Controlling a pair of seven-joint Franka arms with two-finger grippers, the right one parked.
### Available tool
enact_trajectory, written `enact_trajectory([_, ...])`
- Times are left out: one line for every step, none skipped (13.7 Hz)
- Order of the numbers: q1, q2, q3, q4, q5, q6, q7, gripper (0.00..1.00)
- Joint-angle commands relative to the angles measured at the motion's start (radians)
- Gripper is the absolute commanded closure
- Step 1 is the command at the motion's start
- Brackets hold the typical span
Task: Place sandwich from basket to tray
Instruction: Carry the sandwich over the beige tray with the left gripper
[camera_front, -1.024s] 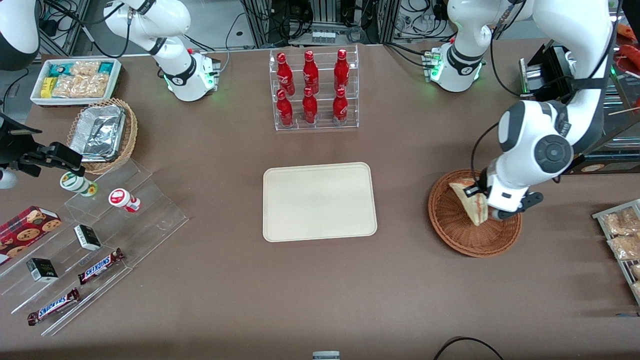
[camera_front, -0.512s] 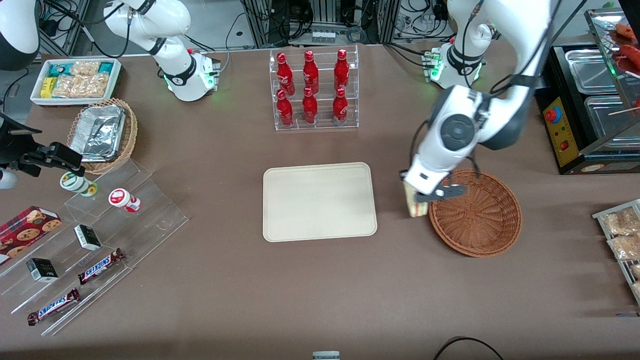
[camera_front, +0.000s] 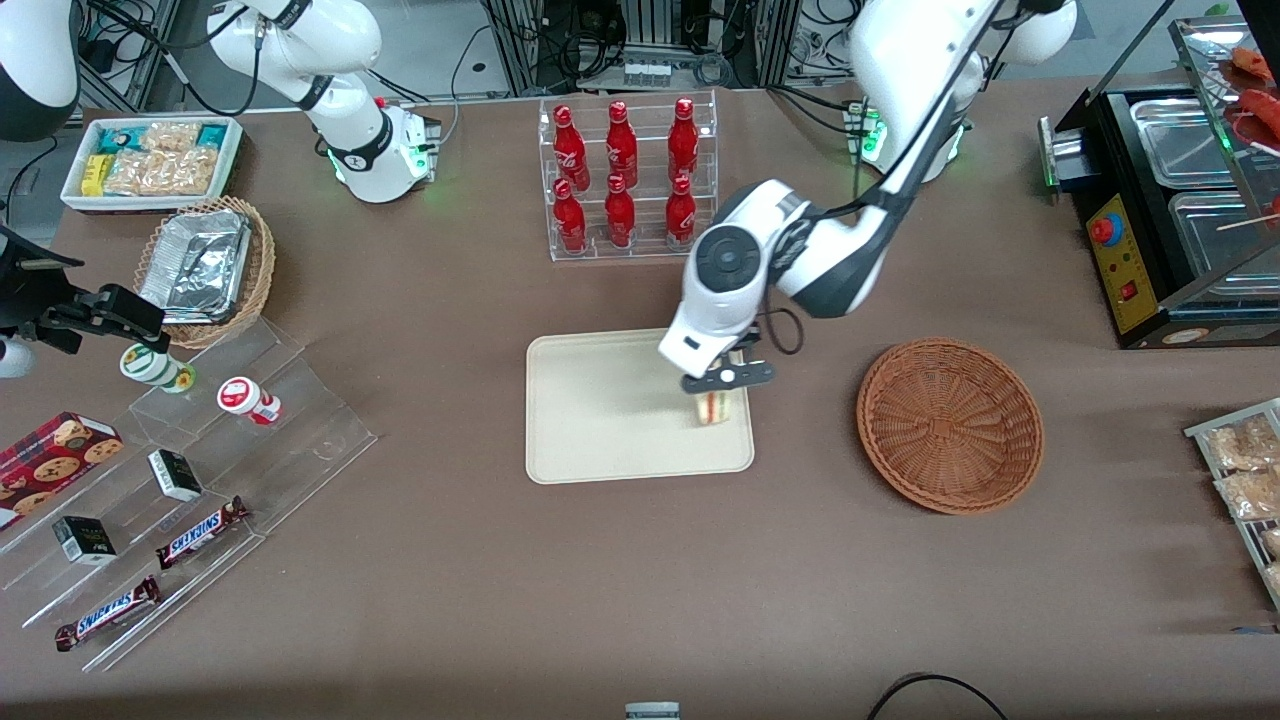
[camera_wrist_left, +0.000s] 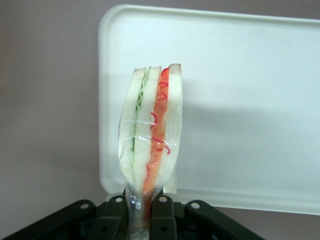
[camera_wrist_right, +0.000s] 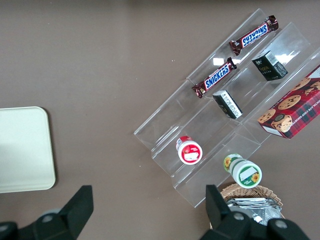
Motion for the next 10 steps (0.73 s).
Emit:
enact_trajectory([-0.070,0.107,0.016,0.153,0.006,-0.020,-0.069,1.00])
enact_trajectory([-0.083,0.132,0.016,0.179,0.004,-0.031,-0.078,1.00])
enact_trajectory([-0.089,0.158,0.017,0.211,0.006,-0.036,-0.087,1.00])
enact_trajectory([-0.092,0.184,0.017,0.239,0.006,-0.037,-0.095,1.00])
enact_trajectory([-0.094,0.204,0.016,0.260,0.006,-0.036,-0.101,1.00])
enact_trajectory([-0.095,0.226,0.016,0.288,0.006,-0.037,-0.103,1.00])
enact_trajectory([-0.106,0.243,0.016,0.307,0.006,-0.039,-0.110,1.00])
enact_trajectory([-0.123,0.253,0.023,0.317,0.007,-0.039,-0.122,1.00])
enact_trajectory([-0.126,0.261,0.025,0.322,0.009,-0.039,-0.129,1.00])
enact_trajectory([-0.126,0.269,0.025,0.327,0.010,-0.039,-0.139,1.00])
